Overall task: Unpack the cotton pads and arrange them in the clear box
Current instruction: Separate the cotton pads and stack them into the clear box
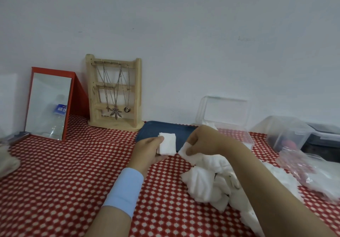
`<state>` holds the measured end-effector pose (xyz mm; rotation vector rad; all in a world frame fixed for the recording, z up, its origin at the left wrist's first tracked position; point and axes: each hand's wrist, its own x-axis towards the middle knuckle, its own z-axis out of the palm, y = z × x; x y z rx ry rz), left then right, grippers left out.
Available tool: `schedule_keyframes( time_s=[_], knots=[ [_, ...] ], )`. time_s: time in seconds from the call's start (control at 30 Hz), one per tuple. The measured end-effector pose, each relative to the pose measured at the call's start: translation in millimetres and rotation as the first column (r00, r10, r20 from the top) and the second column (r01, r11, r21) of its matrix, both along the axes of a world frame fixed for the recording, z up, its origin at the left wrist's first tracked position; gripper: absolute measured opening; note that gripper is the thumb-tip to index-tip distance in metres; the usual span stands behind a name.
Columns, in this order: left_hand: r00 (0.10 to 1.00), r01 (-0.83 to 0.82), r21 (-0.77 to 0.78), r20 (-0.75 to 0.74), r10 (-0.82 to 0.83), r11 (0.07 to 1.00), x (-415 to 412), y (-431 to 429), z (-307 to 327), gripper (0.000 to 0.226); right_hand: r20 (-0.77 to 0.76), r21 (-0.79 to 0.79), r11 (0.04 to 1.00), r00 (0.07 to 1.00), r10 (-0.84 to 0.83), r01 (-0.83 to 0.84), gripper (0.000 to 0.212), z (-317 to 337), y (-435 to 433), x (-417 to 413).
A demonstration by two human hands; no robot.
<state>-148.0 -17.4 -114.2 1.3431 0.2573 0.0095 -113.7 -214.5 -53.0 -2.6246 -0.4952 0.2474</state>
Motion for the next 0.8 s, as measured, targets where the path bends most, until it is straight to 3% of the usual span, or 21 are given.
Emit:
schedule_keyframes(
  time_s=[0.03, 0.1, 0.17, 0.23, 0.33, 0.57, 0.8],
  knots=[
    [1.000, -0.006, -0.004, 0.003, 0.006, 1.000, -0.4, -0.6, 0.5, 0.020, -0.005, 0.110, 0.993, 0.999, -0.048, 0.048, 0.020, 2.8, -3.9, -2.5],
    [1.000, 0.002, -0.001, 0.008, -0.002, 1.000, -1.4, -3.0, 0.6, 0.026, -0.029, 0.350, 0.926, 0.989, -0.142, 0.143, 0.011, 6.8, -9.9, -11.1],
    [0.999, 0.034, -0.015, 0.005, -0.034, 0.999, -3.7, -7.3, 1.2, 0.026, -0.136, 0.584, 0.785, 0.978, -0.157, 0.208, 0.003, 9.7, -11.7, -23.1],
    [0.997, 0.078, -0.047, 0.006, -0.078, 0.996, -5.7, -13.4, 1.4, 0.024, -0.242, 0.709, 0.665, 0.966, -0.086, 0.237, 0.009, 10.0, -9.2, -32.0],
    [0.991, 0.135, -0.098, 0.030, -0.132, 0.986, -8.1, -21.4, 1.6, 0.024, -0.242, 0.710, 0.668, 0.968, -0.066, 0.223, 0.017, 6.3, -3.7, -34.9],
    [0.982, 0.185, -0.130, 0.063, -0.178, 0.974, -8.7, -22.8, 3.6, 0.028, -0.184, 0.636, 0.724, 0.963, -0.197, 0.269, 0.016, 2.6, 5.4, -35.9],
    [0.974, 0.225, -0.160, 0.076, -0.216, 0.961, -11.1, -25.8, 7.0, 0.032, -0.180, 0.637, 0.707, 0.951, -0.252, 0.308, 0.022, -1.5, 4.9, -31.5]
  ],
)
